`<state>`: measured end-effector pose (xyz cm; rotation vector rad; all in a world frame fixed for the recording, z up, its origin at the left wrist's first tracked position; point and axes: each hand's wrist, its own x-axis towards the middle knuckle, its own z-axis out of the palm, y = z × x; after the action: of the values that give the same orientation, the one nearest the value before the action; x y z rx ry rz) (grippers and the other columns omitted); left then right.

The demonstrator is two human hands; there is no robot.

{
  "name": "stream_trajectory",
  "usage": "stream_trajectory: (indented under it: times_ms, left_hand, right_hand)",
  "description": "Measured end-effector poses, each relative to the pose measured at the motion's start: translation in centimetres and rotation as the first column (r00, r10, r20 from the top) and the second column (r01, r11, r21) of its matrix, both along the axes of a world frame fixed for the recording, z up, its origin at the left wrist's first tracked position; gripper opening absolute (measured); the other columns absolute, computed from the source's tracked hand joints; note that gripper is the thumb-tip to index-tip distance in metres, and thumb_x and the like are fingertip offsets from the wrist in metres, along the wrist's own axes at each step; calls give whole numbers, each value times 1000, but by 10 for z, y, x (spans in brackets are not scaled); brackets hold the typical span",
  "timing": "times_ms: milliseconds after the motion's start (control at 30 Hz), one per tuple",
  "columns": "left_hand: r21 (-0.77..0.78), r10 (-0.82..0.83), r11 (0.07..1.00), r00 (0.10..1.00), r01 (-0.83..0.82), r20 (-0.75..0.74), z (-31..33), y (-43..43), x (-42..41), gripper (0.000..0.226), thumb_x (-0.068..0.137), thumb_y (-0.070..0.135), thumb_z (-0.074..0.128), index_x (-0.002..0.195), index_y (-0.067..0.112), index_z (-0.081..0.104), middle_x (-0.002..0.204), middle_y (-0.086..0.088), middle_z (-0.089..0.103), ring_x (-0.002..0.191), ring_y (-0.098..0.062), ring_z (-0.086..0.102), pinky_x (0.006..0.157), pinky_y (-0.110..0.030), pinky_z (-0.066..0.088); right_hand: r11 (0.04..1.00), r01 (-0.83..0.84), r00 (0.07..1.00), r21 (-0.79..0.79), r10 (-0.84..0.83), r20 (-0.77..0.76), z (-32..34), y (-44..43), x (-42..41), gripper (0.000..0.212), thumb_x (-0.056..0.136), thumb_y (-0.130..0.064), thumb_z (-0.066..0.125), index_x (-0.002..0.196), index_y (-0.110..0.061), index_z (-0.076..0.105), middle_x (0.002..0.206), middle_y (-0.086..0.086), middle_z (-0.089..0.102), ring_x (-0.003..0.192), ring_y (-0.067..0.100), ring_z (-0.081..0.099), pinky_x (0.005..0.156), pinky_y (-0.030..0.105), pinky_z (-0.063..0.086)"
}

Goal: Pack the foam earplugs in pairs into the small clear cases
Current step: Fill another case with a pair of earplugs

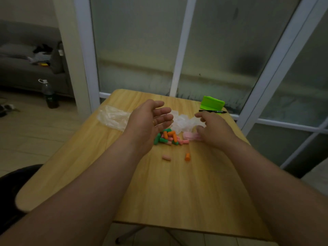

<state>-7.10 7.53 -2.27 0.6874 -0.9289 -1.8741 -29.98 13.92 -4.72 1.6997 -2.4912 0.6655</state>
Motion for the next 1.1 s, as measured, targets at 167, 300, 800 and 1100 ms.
stream_trajectory:
  times_ms: [167, 300, 800, 1100]
  left_hand:
    - [-16, -10, 1000, 1000, 10, -6, 1, -1, 8, 29, 103, 18, 51, 124, 4, 64, 101, -14, 76, 80, -22, 73, 86, -42, 63]
    - [-30, -22, 999, 1000, 22, 0, 2, -6, 14, 28, 102, 18, 52, 123, 3, 65, 99, -12, 76, 78, -21, 73, 81, -39, 63]
    - [-399, -94, 870, 891, 290, 444, -7, 18, 24, 35, 98, 12, 68, 132, 20, 63, 112, -15, 75, 93, -24, 76, 86, -44, 65]
    - [-511, -80, 758, 835, 405, 544, -5, 39, 53, 39, 102, 42, 67, 138, 30, 63, 104, 0, 78, 92, -12, 76, 80, -28, 63]
  right_hand:
    - [970, 8, 992, 245, 23, -125, 14, -31, -5, 57, 94, -28, 70, 149, -36, 55, 144, 3, 63, 126, 26, 62, 100, 40, 54]
    - [975, 19, 989, 222, 14, -144, 5, -43, -6, 47, 95, -28, 69, 141, -34, 63, 137, 3, 67, 121, 24, 63, 95, 37, 54]
    - [948, -37, 838, -316, 202, 508, 29, 35, 98, 10, 98, -36, 71, 106, -31, 68, 85, -1, 71, 70, 11, 68, 63, 32, 53]
    - [968, -8, 412, -250, 230, 881, 21, 49, 120, 47, 107, -54, 54, 108, -13, 77, 84, 10, 74, 68, 19, 61, 60, 32, 45]
